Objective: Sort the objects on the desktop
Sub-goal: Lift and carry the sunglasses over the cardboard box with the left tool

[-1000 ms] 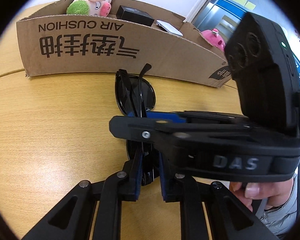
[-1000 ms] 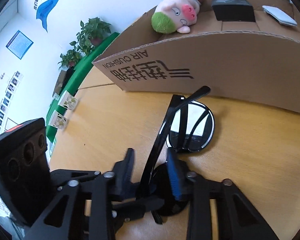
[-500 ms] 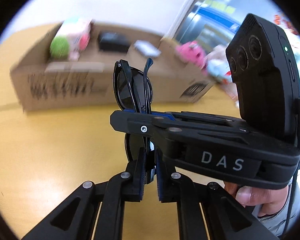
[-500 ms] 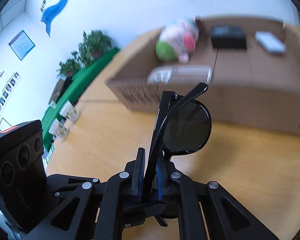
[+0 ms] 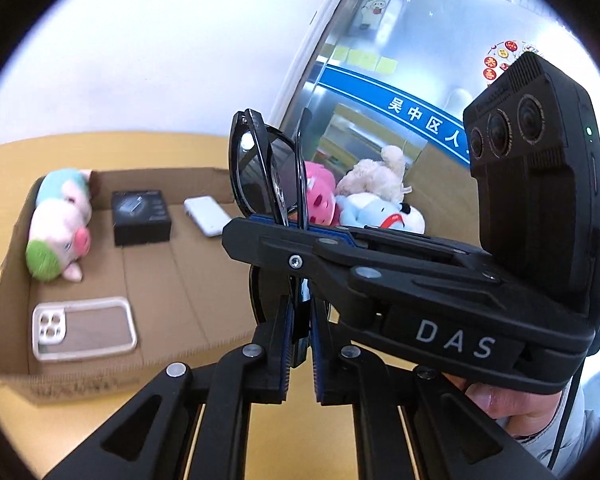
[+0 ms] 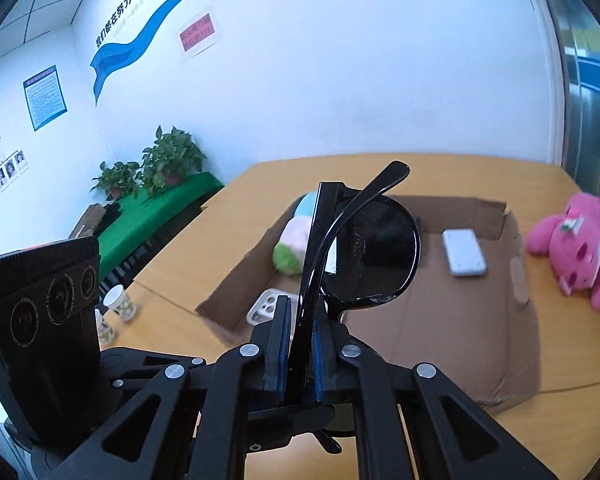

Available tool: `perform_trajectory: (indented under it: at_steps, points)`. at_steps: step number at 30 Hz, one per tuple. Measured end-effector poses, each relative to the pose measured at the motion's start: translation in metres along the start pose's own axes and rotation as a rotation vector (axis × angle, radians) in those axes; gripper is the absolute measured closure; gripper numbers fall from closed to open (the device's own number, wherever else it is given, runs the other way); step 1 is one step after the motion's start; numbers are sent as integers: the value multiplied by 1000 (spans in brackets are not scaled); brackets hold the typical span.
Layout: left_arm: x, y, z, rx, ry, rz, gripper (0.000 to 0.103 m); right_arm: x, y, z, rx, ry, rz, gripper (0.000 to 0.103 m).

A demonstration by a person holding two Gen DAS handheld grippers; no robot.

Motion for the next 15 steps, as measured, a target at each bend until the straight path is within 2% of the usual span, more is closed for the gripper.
perform_trajectory:
  at_steps: [9, 15]
  points:
    - [-19, -38, 55, -58, 12, -49, 96, 52, -35, 26, -57, 20, 13, 95]
    - [-40, -40, 114, -167, 29, -136, 96, 103, -34, 67, -143, 28, 79, 95]
Point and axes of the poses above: each gripper's, at about its wrist camera, not at the fingertips, and z roughly the way its jaws point, x to its right, y to its underside, the point moved 6 cm from there along z, roughly the way its jaws point, and after that the axes turned 1 degree about -y, right-handed, at the moved point
